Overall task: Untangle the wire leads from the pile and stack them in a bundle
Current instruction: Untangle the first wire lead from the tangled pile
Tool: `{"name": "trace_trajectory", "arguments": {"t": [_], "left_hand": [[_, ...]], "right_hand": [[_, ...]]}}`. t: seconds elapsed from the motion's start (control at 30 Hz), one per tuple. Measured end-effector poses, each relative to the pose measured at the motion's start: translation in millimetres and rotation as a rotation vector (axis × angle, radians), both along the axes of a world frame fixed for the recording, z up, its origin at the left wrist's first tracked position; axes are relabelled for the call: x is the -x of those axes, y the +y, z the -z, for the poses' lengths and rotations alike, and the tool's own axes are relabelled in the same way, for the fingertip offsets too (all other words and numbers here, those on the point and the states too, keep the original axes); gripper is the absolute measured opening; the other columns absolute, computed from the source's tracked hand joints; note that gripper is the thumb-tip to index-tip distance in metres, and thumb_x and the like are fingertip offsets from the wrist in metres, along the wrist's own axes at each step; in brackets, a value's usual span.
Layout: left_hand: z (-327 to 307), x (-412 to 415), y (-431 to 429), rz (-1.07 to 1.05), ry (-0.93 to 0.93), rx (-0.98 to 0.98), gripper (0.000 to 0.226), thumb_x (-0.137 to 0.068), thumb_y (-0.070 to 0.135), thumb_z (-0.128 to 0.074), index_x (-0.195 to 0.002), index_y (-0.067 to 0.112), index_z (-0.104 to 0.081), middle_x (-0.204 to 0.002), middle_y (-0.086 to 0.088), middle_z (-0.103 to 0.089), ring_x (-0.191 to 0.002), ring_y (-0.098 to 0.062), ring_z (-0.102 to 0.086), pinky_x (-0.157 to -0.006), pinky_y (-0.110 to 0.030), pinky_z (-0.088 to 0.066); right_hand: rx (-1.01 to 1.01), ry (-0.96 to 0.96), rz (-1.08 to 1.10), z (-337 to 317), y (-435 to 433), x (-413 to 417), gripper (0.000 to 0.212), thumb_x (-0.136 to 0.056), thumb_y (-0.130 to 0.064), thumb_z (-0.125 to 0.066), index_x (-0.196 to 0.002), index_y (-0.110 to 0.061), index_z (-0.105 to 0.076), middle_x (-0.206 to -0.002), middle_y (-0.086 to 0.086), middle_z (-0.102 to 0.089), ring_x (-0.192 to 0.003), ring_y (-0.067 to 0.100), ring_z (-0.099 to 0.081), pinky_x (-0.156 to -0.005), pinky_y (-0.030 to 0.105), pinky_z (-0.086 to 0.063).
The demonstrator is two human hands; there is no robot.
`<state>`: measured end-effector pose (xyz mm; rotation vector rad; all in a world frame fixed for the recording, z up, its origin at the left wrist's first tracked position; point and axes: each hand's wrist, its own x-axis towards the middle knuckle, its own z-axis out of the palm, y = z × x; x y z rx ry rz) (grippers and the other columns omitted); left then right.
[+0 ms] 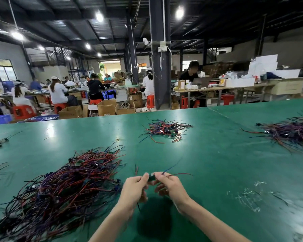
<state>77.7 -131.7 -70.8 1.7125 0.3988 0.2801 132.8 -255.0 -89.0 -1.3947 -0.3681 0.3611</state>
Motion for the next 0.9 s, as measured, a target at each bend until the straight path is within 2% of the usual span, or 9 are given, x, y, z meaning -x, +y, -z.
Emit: {"name": "trace_trajectory", "arguments": {"t": [0.07, 0.13, 0.23, 0.37, 0.5, 0.6, 0.7, 0.8, 0.9], "left_hand": [[14.3, 2.8, -10.4, 0.049, 0.01, 0.086, 0.039, -0.097, 0.023, -0.053, -0.063, 0.004, -0.056, -0.044, 0.004, -0.042, -0.035, -0.007, -0.036, -0.037, -0.021, -0.038], [22.2, 7.5, -17.4, 0.106, 0.017, 0.184, 0.038, -0.096, 0.021, -0.053, -0.06, 0.01, -0.05, -0.046, 0.004, -0.041, -0.039, -0.006, -0.037, -0.038, -0.023, -0.042], [25.3, 11.7, -18.3, 0.158, 0.007, 0.266, 0.029, -0.095, 0.014, -0.055, -0.067, 0.005, -0.058, -0.053, 0.001, -0.049, -0.044, -0.006, -0.044, -0.045, -0.024, -0.049], [27.0, 14.4, -14.9, 0.171, -0.027, 0.331, 0.011, -0.093, 0.006, -0.056, -0.091, -0.002, -0.065, -0.064, -0.004, -0.055, -0.049, -0.008, -0.049, -0.051, -0.026, -0.053], [29.9, 16.4, -13.1, 0.145, -0.048, 0.277, 0.008, -0.092, 0.002, -0.056, -0.093, -0.005, -0.061, -0.064, -0.008, -0.056, -0.046, -0.009, -0.05, -0.05, -0.027, -0.054], [28.5, 17.9, -12.7, 0.157, -0.052, 0.262, 0.009, -0.093, 0.002, -0.055, -0.097, -0.004, -0.059, -0.062, -0.008, -0.057, -0.045, -0.01, -0.049, -0.049, -0.028, -0.053], [23.7, 18.4, -14.8, 0.191, -0.032, 0.335, 0.012, -0.095, 0.004, -0.052, -0.104, -0.002, -0.056, -0.064, -0.01, -0.059, -0.046, -0.013, -0.051, -0.049, -0.03, -0.053], [19.5, 19.2, -18.7, 0.23, -0.009, 0.48, 0.02, -0.098, 0.017, -0.048, -0.099, 0.0, -0.058, -0.077, -0.017, -0.062, -0.053, -0.018, -0.056, -0.05, -0.031, -0.053], [21.8, 19.0, -21.4, 0.18, -0.057, 0.451, 0.016, -0.096, 0.012, -0.052, -0.092, -0.001, -0.059, -0.076, -0.012, -0.067, -0.052, -0.016, -0.06, -0.048, -0.027, -0.052]], "right_hand": [[-0.026, 0.039, 0.045, 0.7, -1.0, -2.0, 0.016, -0.093, -0.01, -0.056, -0.082, -0.01, -0.068, -0.066, 0.002, -0.065, -0.053, 0.013, -0.055, -0.049, 0.02, -0.043], [-0.029, 0.063, 0.077, 3.6, -3.1, -3.0, 0.016, -0.09, -0.007, -0.06, -0.076, -0.008, -0.067, -0.063, 0.004, -0.063, -0.051, 0.012, -0.057, -0.05, 0.02, -0.046], [-0.073, 0.12, 0.042, 4.6, -7.3, -6.7, 0.01, -0.088, -0.006, -0.063, -0.077, -0.005, -0.063, -0.058, 0.003, -0.063, -0.046, 0.01, -0.057, -0.048, 0.02, -0.047], [-0.158, 0.255, -0.092, 3.7, -14.6, -15.8, 0.005, -0.086, 0.002, -0.06, -0.083, -0.001, -0.063, -0.06, 0.006, -0.065, -0.05, 0.012, -0.061, -0.054, 0.021, -0.053], [-0.205, 0.32, -0.16, 5.4, -20.5, -20.2, 0.011, -0.085, 0.013, -0.055, -0.085, 0.004, -0.063, -0.065, 0.01, -0.065, -0.059, 0.017, -0.066, -0.06, 0.025, -0.057], [-0.226, 0.314, -0.163, 5.7, -22.3, -21.1, 0.014, -0.083, 0.017, -0.054, -0.082, 0.006, -0.062, -0.066, 0.011, -0.064, -0.061, 0.017, -0.066, -0.058, 0.024, -0.057], [-0.177, 0.246, -0.138, 6.5, -22.9, -20.9, 0.012, -0.081, 0.014, -0.059, -0.081, 0.002, -0.063, -0.066, 0.008, -0.065, -0.061, 0.015, -0.066, -0.059, 0.024, -0.057], [-0.143, 0.173, -0.121, 6.0, -23.4, -20.1, 0.015, -0.077, 0.011, -0.064, -0.084, -0.003, -0.066, -0.066, 0.006, -0.066, -0.059, 0.013, -0.064, -0.059, 0.023, -0.055], [-0.165, 0.152, -0.127, 5.0, -22.4, -18.1, 0.017, -0.075, 0.01, -0.066, -0.086, -0.003, -0.067, -0.069, 0.009, -0.068, -0.06, 0.015, -0.065, -0.06, 0.024, -0.055]]}}
